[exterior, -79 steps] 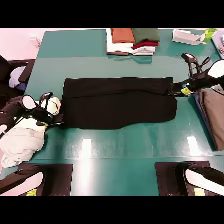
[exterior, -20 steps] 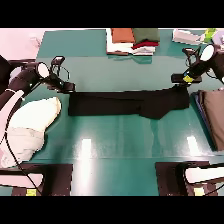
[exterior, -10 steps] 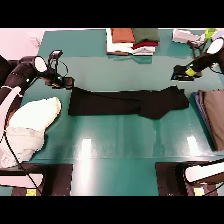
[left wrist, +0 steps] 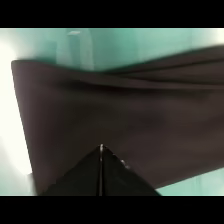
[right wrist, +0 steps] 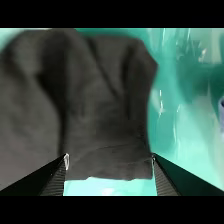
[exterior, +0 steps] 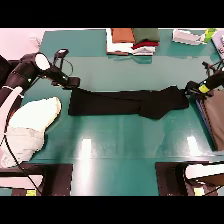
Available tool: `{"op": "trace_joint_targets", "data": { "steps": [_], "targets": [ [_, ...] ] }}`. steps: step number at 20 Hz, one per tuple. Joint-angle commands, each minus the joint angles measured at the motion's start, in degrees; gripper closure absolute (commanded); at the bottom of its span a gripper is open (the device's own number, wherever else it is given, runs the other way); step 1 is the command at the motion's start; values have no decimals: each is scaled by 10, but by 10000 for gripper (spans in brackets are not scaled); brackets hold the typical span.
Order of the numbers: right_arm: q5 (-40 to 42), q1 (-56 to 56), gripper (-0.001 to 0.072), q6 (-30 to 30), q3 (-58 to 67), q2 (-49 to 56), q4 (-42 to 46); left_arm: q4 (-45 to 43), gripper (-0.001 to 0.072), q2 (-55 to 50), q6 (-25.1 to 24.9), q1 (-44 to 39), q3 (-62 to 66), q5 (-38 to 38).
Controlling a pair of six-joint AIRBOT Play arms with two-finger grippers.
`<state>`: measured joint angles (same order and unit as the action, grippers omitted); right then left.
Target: Fold the shirts.
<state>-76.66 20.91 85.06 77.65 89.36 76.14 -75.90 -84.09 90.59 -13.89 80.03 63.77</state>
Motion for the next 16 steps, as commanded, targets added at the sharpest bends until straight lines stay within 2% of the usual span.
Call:
{"op": "trace_joint_targets", "data": {
  "steps": [1,4,6,7,9,10,14,16],
  "targets": [
    [19,9,99,-1,-35,22,-8,9,685,-1,1,-43,0,-26],
    [31,8,103,-12,-35,48,-76,9,685,-1,10,-69,0,-42],
    [50,-3,166,-16,-35,50,-78,10,686,-1,10,-78,0,-46],
    [57,-9,249,-16,-35,50,-69,12,686,-1,16,-82,0,-49],
    [61,-22,575,-21,-35,49,-39,14,686,-2,28,-86,0,-51],
    [60,-30,691,-25,-35,48,-25,18,686,-4,29,-87,0,-54],
    [51,-52,695,-26,-23,5,6,61,687,-36,30,-89,2,-66],
    [21,-64,695,-26,19,-26,4,66,688,-59,30,-107,2,-97]
  ]
}}
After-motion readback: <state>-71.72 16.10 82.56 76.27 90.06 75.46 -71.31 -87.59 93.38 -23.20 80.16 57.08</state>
